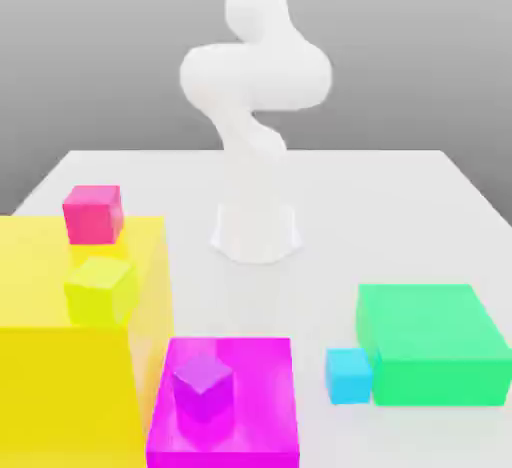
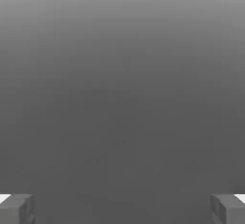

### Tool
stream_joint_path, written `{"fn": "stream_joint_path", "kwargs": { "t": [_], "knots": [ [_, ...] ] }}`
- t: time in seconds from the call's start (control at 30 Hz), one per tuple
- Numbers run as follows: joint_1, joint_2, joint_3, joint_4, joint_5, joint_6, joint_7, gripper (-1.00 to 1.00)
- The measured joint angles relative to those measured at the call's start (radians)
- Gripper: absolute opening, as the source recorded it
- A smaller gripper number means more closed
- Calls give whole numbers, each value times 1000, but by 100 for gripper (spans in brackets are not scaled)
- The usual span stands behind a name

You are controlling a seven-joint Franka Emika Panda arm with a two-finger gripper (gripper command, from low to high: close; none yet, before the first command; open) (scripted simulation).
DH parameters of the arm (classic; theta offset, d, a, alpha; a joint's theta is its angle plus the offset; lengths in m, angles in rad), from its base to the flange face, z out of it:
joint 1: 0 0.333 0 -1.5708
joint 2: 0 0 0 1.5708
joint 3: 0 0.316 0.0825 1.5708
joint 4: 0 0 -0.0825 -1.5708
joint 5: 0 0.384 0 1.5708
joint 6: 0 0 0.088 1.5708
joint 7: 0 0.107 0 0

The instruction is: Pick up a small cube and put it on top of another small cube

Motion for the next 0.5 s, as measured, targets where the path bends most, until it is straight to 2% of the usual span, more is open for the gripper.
{"fn": "stream_joint_path", "kwargs": {
  "t": [0.27, 0.5],
  "knots": [
    [37, 302, 43, -132, -197, 143, -271, 0],
    [92, 548, 34, -248, -249, 279, -585, 0]
  ]
}}
